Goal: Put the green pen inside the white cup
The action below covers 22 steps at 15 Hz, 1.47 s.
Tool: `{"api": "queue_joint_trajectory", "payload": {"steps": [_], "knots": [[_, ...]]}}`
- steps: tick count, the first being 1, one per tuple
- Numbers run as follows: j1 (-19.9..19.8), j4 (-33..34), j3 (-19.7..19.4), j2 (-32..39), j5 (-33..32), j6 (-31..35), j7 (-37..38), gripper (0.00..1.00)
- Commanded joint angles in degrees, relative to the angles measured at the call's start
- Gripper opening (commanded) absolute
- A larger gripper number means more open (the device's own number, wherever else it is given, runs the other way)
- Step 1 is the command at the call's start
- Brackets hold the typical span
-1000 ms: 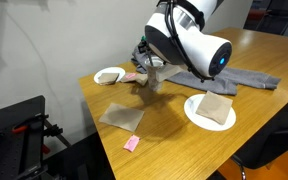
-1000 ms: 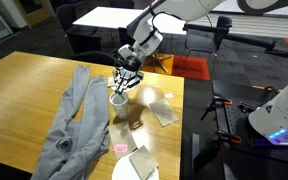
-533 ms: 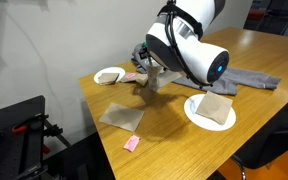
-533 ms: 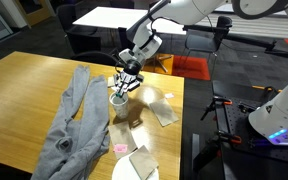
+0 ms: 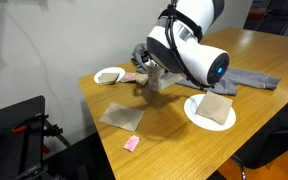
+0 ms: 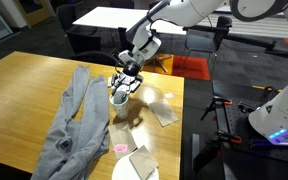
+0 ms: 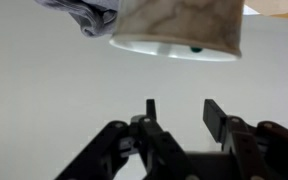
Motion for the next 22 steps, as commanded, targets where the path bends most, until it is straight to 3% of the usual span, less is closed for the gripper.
{"api": "queue_joint_trajectory", "payload": {"steps": [1, 3, 4, 14, 22], "knots": [[1.39, 1.2, -0.69, -0.06, 1.23, 1.26, -0.28, 0.84], [1.58, 0.68, -0.55, -1.22, 1.17, 0.93, -0.11, 0.98], [1.68, 0.44, -0.49, -1.74, 1.37, 1.02, -0.03, 1.0], [1.6, -6.67, -1.14, -14.35, 0.67, -1.7, 1.51, 1.0], [2.4, -9.7, -2.0, -23.98, 0.57, -3.48, 8.2, 1.0]]}}
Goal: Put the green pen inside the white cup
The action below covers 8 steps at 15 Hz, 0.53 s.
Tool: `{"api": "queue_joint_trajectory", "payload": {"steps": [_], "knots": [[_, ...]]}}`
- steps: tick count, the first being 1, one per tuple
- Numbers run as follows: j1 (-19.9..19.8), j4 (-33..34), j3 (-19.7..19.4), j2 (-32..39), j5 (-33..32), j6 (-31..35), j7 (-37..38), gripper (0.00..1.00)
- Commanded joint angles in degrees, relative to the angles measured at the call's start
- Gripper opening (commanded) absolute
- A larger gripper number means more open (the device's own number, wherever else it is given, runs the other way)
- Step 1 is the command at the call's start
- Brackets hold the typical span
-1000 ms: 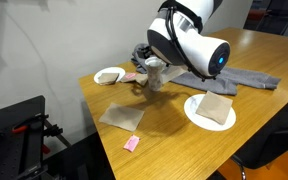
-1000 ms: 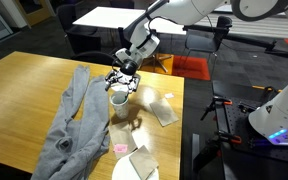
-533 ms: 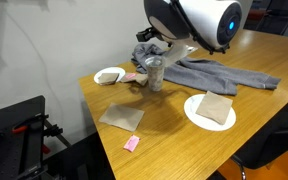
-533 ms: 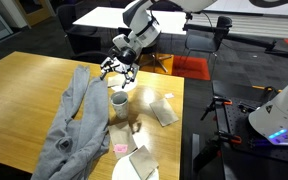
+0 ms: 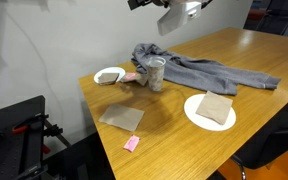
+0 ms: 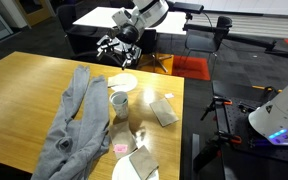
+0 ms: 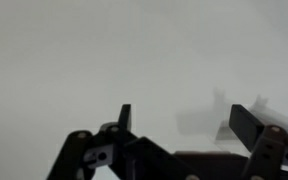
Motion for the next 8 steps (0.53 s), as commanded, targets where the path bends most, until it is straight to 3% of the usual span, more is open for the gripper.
{"api": "queue_joint_trajectory", "payload": {"steps": [1, 8], "knots": [[1.1, -3.55, -1.77, -5.48, 0.31, -1.17, 2.6, 1.0], [1.63, -1.74, -2.14, -4.33, 0.35, -0.82, 3.25, 1.0]]}}
